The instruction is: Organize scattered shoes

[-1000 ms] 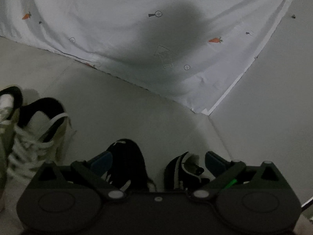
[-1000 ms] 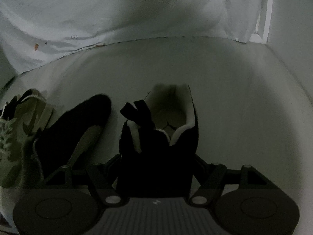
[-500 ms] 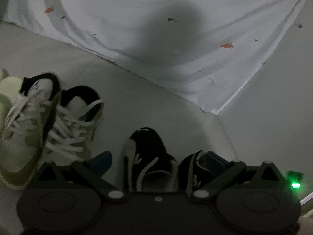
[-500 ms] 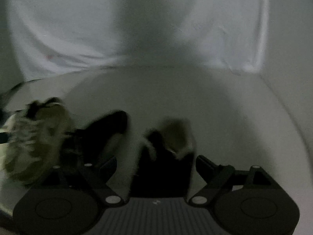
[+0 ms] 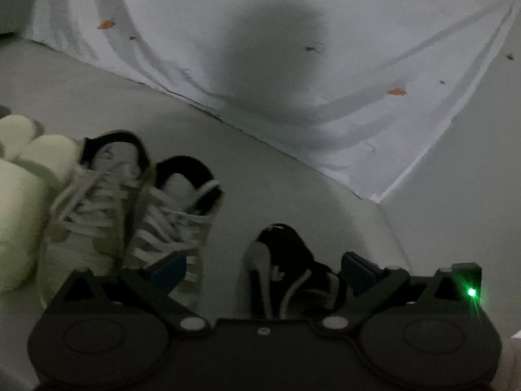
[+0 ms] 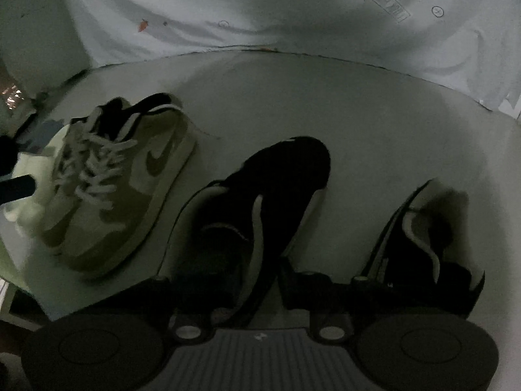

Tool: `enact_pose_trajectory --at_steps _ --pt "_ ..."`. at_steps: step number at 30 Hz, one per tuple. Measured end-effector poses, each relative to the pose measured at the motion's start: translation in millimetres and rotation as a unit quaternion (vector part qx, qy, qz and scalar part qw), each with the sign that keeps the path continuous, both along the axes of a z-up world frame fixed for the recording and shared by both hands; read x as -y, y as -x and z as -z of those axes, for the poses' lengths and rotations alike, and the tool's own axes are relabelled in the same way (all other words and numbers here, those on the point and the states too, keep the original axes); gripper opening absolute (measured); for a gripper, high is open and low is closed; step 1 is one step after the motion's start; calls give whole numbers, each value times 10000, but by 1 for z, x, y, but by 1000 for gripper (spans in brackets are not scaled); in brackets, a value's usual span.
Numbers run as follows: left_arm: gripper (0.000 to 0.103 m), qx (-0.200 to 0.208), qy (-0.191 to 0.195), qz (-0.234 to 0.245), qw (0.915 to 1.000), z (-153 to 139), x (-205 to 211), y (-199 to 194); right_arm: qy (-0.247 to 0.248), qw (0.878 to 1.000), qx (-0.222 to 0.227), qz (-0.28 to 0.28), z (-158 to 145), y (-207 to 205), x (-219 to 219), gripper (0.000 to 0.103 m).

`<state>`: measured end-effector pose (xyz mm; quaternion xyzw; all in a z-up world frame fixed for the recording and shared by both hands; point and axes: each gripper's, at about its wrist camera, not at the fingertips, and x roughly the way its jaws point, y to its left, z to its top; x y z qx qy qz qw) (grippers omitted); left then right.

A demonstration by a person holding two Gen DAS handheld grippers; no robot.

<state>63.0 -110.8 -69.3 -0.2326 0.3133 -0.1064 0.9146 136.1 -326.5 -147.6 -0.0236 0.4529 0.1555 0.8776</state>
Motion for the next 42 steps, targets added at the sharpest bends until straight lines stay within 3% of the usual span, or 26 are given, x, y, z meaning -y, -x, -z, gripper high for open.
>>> enact_pose_trajectory --at_steps 6,13,24,29,31,34,38,42 --pt "102 -22 118 -69 9999 6 -9 -31 99 9997 -54 227 -4 -44 10 16" --pt "102 -68 22 334 9994 12 9 -87 370 9986 -62 381 -11 -128 23 20" --pt "102 -252 -49 1115 9934 19 25 -177 732 9948 57 -712 -9 -226 21 29" --pt "102 -290 74 1212 9922 23 16 -203 1255 9805 427 -1447 -10 -247 1 32" --pt "102 -282 79 1205 9923 24 14 -206 1458 9760 329 -1582 -12 -252 -6 34" --pt "102 -281 92 1139 9931 24 9 -207 1729 9733 174 -1502 -18 -252 -7 45" --pt "102 -296 134 1027 9942 26 0 -204 1859 9767 469 -969 -36 -240 4 78" --pt "102 -273 216 938 9950 26 -7 -200 1256 9903 492 325 -57 -217 24 84"
